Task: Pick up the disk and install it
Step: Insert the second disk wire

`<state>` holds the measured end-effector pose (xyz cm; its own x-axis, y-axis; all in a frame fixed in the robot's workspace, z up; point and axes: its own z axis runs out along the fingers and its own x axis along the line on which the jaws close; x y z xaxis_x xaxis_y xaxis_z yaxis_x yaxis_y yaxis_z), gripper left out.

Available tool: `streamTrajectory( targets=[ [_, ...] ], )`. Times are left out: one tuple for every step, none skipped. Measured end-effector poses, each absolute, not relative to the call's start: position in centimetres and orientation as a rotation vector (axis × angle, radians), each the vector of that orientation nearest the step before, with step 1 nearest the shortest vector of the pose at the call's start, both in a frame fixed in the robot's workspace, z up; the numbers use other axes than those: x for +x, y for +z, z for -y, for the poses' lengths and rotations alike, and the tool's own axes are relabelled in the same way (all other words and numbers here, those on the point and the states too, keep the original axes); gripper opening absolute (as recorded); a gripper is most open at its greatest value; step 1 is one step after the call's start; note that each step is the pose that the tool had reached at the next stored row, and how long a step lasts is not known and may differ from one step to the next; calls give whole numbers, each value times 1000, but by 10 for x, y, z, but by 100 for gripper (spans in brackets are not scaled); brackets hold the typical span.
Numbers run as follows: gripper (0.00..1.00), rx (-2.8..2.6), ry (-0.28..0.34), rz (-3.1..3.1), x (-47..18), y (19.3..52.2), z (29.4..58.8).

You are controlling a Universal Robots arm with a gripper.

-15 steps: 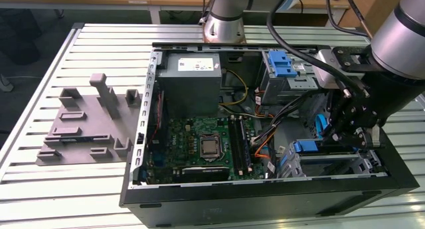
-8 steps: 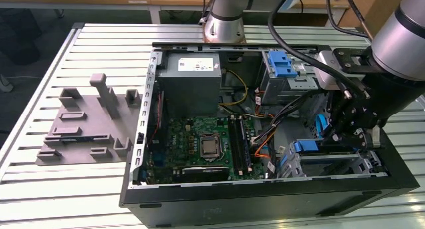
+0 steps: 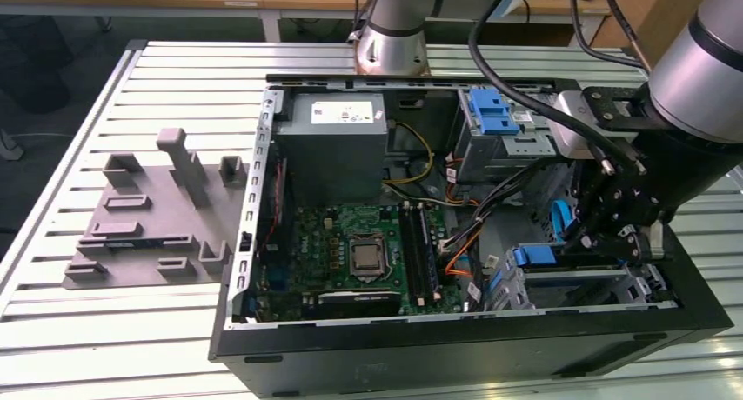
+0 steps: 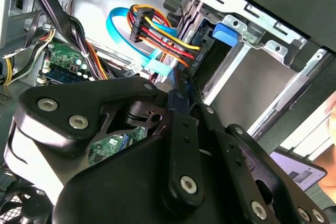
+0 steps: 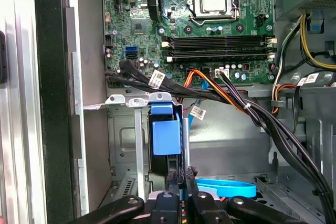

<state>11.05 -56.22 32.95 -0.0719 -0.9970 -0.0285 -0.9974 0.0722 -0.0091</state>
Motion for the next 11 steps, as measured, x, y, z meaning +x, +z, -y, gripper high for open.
streamTrajectory(
  targets=[
    [16, -2121, 20, -2280, 110, 329, 562],
    [16, -2121, 20, -2280, 110, 329, 562],
    [16, -2121, 22, -2279, 111, 329, 562],
    [17, -2121, 21, -2279, 111, 329, 562],
    [23, -2121, 21, -2280, 111, 329, 562],
    [23, -2121, 20, -2280, 111, 329, 562],
    [29, -2122, 20, -2280, 111, 329, 562],
    [29, -2122, 20, -2280, 111, 329, 562],
    [29, -2121, 20, -2280, 111, 330, 562],
    [29, -2122, 20, -2280, 110, 330, 562],
    [29, -2121, 20, -2280, 110, 331, 562]
  ],
)
